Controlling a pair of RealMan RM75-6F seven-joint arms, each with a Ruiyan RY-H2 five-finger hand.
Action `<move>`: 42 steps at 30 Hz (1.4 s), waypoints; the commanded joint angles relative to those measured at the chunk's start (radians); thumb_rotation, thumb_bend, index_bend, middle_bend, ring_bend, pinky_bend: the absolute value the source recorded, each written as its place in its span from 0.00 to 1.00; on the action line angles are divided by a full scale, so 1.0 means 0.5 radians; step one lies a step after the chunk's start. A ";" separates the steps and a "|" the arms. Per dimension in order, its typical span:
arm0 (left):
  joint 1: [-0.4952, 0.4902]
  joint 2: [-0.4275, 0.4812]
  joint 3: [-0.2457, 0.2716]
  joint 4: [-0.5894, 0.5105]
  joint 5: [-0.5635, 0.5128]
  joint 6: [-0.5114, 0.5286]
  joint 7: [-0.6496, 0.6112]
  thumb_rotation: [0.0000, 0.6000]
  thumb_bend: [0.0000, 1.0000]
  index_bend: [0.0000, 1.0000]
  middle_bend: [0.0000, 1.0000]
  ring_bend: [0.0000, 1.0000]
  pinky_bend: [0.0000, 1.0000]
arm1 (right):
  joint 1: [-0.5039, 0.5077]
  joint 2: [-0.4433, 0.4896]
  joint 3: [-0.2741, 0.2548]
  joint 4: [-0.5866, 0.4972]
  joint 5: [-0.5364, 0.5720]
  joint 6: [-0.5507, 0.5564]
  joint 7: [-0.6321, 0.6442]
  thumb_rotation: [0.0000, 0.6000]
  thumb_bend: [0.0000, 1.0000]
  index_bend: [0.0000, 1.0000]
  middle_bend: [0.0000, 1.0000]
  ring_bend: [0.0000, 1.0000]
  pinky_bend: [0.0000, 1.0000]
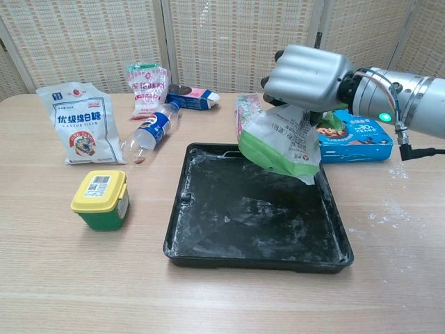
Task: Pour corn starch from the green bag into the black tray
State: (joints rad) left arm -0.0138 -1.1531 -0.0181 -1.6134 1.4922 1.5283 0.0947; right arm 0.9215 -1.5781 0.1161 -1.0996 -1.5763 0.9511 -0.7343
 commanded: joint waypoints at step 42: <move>0.004 0.036 -0.007 -0.033 -0.016 0.001 0.024 1.00 0.35 0.13 0.17 0.20 0.00 | -0.047 -0.355 0.037 0.270 0.188 0.135 -0.725 1.00 0.16 0.68 0.43 0.50 0.21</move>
State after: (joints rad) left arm -0.0124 -1.1346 -0.0213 -1.6303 1.4843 1.5285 0.1061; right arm 0.9002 -1.7501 0.1353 -0.9724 -1.4793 1.0082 -1.1102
